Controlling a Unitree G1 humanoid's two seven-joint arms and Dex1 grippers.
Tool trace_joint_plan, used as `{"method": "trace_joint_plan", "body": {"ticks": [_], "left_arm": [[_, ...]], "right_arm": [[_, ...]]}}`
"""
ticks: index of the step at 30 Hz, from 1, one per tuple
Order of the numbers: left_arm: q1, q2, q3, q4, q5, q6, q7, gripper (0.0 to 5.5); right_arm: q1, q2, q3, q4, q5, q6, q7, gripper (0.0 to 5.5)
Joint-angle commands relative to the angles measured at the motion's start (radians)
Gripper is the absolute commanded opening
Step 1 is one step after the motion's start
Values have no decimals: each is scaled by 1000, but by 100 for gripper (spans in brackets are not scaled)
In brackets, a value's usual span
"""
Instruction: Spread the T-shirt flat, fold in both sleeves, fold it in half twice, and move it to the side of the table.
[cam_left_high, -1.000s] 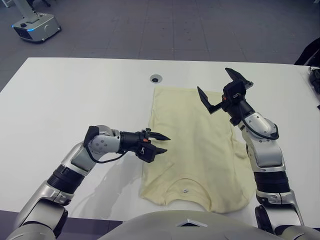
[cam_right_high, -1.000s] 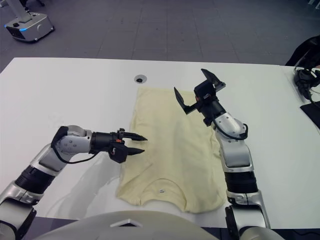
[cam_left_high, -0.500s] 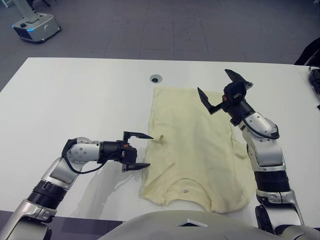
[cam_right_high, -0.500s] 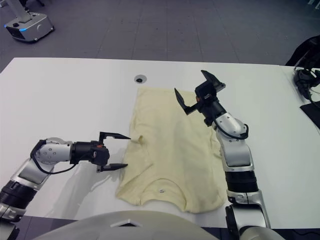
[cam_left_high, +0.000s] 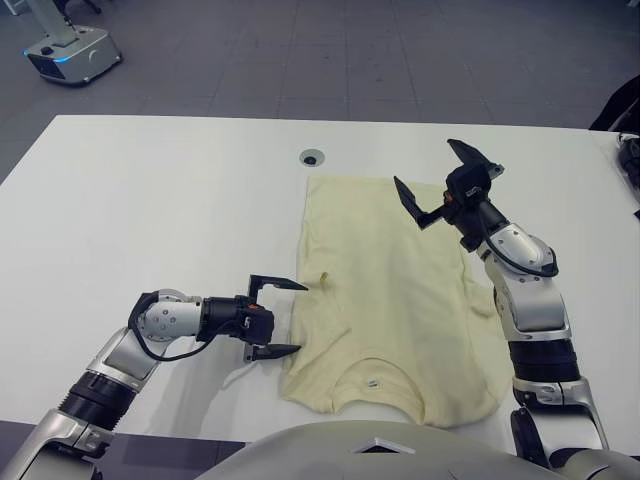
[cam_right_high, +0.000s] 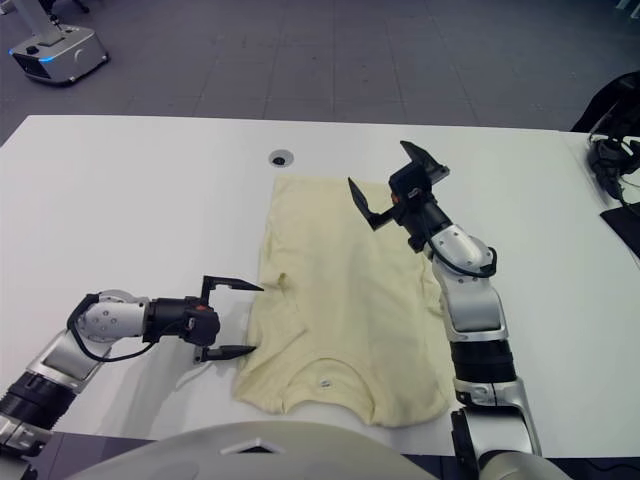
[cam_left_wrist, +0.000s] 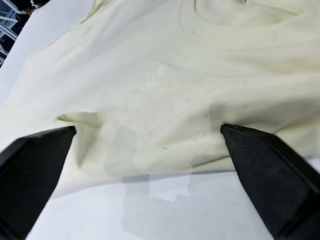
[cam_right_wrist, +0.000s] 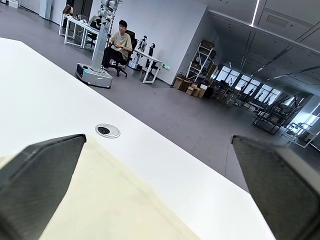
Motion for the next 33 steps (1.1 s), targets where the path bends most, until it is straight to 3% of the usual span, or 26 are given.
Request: {"method": "trace_joint_plan", "body": {"ticks": [1,9,16,20,26,33], "left_arm": [[-13,-7,3,22,27,9,10,539],[-24,-55,103,-51,-147,93,61,539],[87,-173,231,-322,-394,299,258,539],[81,-251,290,-398,-417,402,421,539],[83,-334,330,-439,-349,480,587,539],[80,-356,326,-450,-300,498,613,539]], "right_arm": [[-5,-9,-5,0,-6,0,1,540],[-24,-52,-50,-7,25,9,29,540],[76,-350,-179,31,56,-64,289,540],[277,-553,-290,35,46,-232,498,540],[489,-751,-312,232,-93,-636,653,540],[628,-822,-324,282,-127,-792,694,540]]}}
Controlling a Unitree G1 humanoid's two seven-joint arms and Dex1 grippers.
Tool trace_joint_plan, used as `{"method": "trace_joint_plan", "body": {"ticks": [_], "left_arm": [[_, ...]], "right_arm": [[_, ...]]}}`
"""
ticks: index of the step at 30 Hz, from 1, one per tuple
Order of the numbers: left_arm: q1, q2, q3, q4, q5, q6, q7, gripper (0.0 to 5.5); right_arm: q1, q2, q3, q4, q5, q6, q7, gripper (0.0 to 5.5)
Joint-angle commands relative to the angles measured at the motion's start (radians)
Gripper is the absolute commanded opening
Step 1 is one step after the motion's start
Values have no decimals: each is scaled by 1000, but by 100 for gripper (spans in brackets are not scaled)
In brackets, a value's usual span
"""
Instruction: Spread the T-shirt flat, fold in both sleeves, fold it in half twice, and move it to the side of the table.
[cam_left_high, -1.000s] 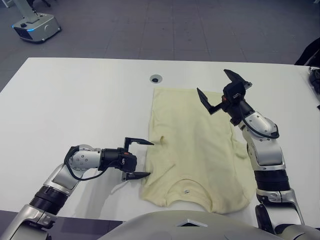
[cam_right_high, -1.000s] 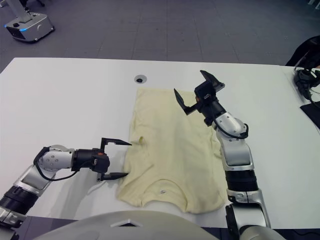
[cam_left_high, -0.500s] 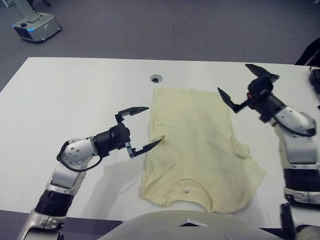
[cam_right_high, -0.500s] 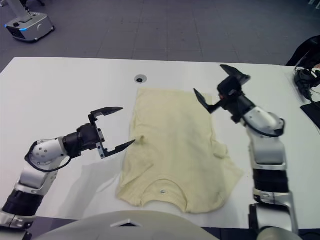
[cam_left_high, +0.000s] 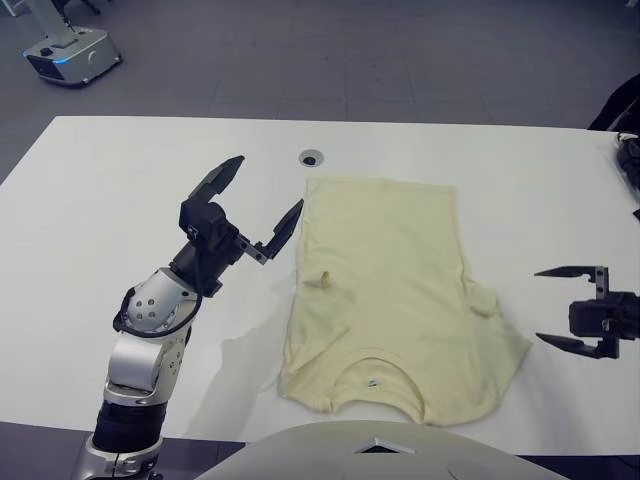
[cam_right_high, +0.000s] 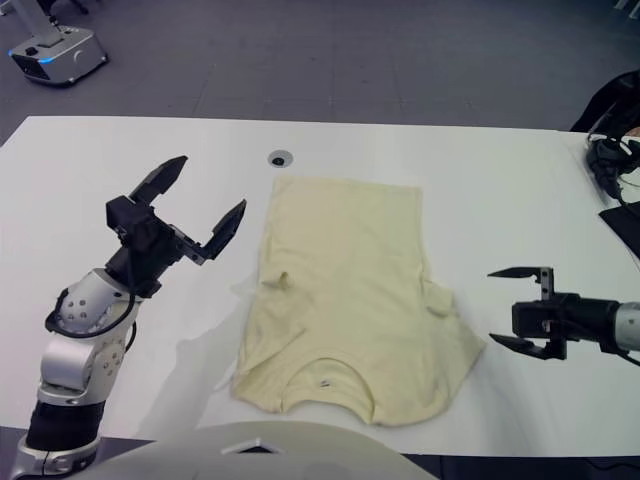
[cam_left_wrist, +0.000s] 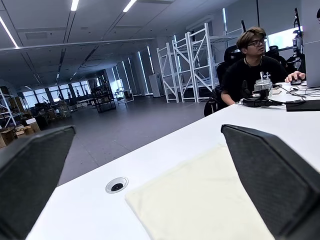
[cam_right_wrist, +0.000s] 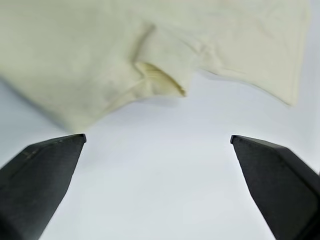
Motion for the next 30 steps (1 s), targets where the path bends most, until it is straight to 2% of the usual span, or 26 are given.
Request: {"method": "trace_joint_plan", "body": {"ticks": [1,5,19,30], "left_arm": [[1,-7,2,-23,35,15,8,539],[-7,-6,-6,-19,61,11,-6,539],[-2,-17,-4,-27,103,3,-7,539],[-6,-18,-4,-26,114,-2,-16,540]], "right_arm": [[18,-54,5,33,-35,-62,-1,540],[100,-53,-14,-5,-26,-62,3,540],[9,-38,133,-37,-133,-37,-93,540],[21,-57,153,-60,-126,-20,-122,348]]}}
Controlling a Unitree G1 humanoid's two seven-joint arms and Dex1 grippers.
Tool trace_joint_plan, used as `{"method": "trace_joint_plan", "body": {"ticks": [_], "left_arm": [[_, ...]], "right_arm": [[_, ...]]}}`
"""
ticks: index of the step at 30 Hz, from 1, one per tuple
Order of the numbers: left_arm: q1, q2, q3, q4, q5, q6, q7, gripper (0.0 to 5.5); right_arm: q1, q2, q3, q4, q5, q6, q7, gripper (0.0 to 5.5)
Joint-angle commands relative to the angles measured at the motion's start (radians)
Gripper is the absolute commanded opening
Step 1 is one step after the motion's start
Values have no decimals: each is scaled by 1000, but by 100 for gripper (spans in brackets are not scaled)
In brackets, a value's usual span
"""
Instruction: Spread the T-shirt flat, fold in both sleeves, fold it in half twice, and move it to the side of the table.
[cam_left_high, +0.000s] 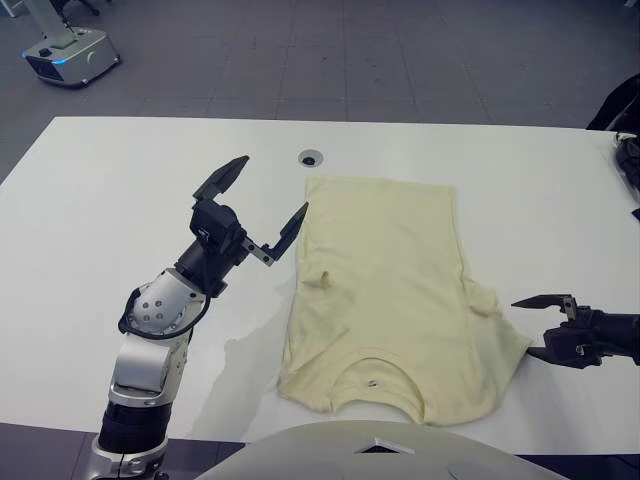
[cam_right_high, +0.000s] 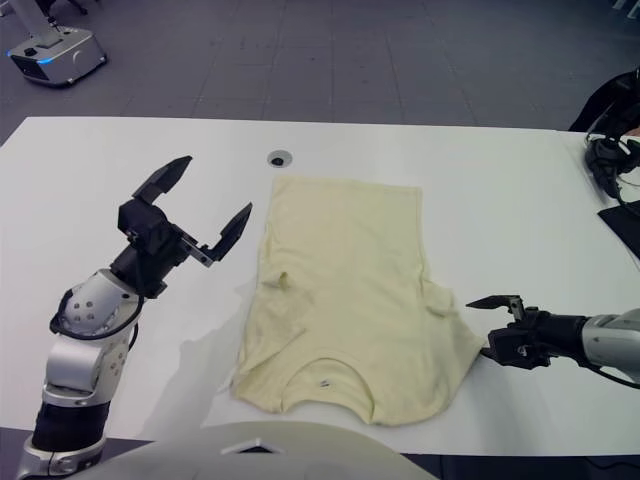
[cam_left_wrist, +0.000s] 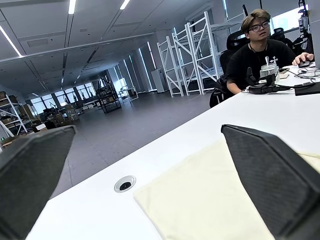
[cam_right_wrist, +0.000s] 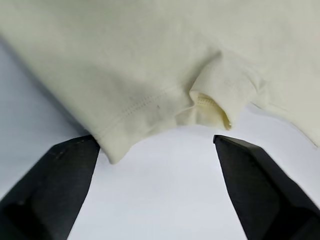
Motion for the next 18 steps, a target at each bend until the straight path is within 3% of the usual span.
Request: {"method": "trace_joint_plan", "body": {"ticks": [1,18], "left_arm": [[-6,-2,0,-9,11,-1,-9,540],[-16,-2,-5,19,12,-16,-37,540]], "right_arm": [[33,-18,9,-22,8,16,11,331],[35,-25,6,-36,0,33,11,52]]}}
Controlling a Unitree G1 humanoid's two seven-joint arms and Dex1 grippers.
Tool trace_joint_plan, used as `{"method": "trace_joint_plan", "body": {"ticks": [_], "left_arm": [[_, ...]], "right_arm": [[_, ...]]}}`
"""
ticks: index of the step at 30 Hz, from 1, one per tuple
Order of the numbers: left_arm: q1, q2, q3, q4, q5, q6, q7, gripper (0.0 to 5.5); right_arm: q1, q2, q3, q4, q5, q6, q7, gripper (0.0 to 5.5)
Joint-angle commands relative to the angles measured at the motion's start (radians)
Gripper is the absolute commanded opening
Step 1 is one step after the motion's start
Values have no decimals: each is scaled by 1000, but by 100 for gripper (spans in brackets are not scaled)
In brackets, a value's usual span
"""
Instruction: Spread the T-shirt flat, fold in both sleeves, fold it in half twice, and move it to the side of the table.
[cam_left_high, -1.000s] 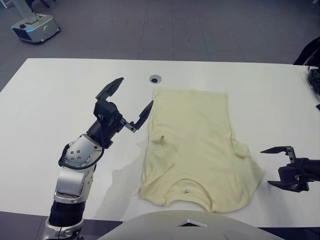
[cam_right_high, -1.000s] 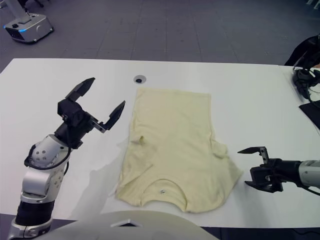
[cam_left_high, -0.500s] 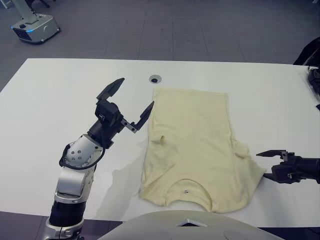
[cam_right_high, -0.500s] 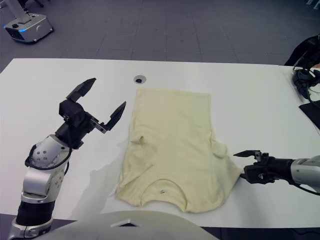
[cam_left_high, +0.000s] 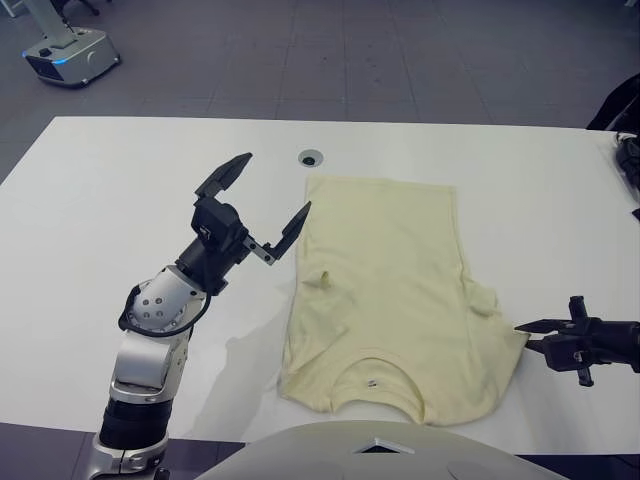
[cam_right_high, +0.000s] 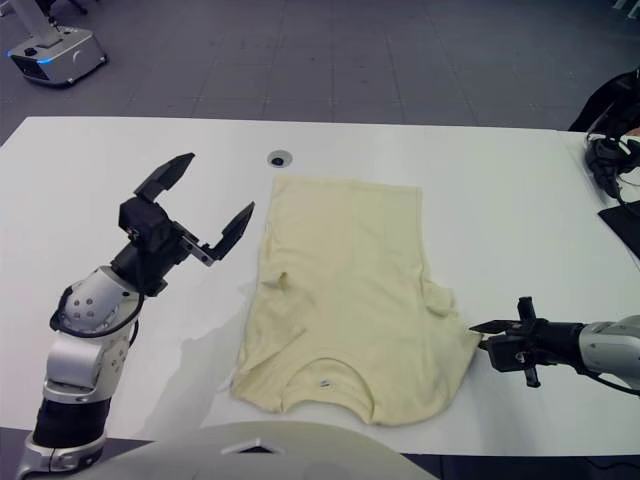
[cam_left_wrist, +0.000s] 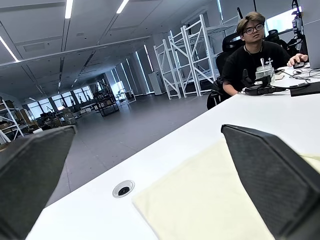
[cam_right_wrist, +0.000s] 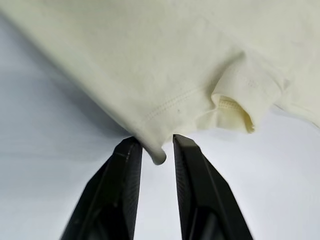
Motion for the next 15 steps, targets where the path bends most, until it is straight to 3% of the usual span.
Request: {"method": "trace_joint_plan", "body": {"ticks": [1,3,15], "left_arm": [[0,-1,-4,10,11,-7,-13,540],[0,-2,-3,11,12,-9,-16,540],[-6,-3,-7,18,10,-13,-27,540]], "right_arm": [[-1,-24,4,-8,-5,2,2,32],[-1,-24,5,-8,-6,1,1,2],[12,-36,-40,-61,-29,-10,-17,0]]}}
